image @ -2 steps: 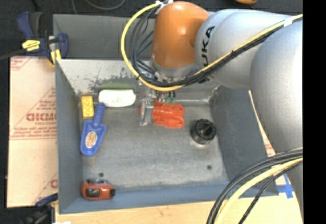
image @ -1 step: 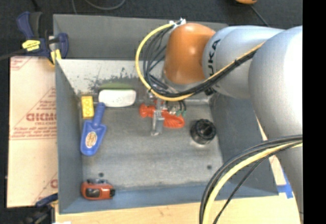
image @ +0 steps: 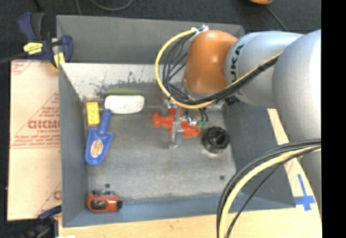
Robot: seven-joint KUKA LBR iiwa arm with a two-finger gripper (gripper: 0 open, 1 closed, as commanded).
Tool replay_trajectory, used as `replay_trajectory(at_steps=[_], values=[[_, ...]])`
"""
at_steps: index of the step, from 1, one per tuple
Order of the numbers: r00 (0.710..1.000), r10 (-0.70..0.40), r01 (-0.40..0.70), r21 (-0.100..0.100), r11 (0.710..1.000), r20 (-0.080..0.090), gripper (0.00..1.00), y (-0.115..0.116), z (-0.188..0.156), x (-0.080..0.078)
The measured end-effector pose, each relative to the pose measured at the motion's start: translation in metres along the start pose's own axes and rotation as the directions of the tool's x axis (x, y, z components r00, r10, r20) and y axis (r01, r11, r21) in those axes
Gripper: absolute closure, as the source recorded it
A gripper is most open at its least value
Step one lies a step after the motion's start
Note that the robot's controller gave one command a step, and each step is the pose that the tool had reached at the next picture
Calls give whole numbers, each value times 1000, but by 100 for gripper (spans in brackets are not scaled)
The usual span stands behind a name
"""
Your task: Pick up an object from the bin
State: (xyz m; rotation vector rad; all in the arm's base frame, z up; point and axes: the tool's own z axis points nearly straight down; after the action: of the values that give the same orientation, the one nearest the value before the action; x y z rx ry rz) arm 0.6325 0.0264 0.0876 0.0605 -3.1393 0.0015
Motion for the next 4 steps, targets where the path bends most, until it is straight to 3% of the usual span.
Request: replay_trajectory(at_steps=[1,2,3,4], values=[[978,208,-208,-3,978,7,0,-22,-22,-10],[984,177,-177,-1,984,7,0,-33,14,-3],[944,329,-329,-5,944,8,100,-46,15,-10],[944,329,-329,-5,944,8,100,-46,15,-10]])
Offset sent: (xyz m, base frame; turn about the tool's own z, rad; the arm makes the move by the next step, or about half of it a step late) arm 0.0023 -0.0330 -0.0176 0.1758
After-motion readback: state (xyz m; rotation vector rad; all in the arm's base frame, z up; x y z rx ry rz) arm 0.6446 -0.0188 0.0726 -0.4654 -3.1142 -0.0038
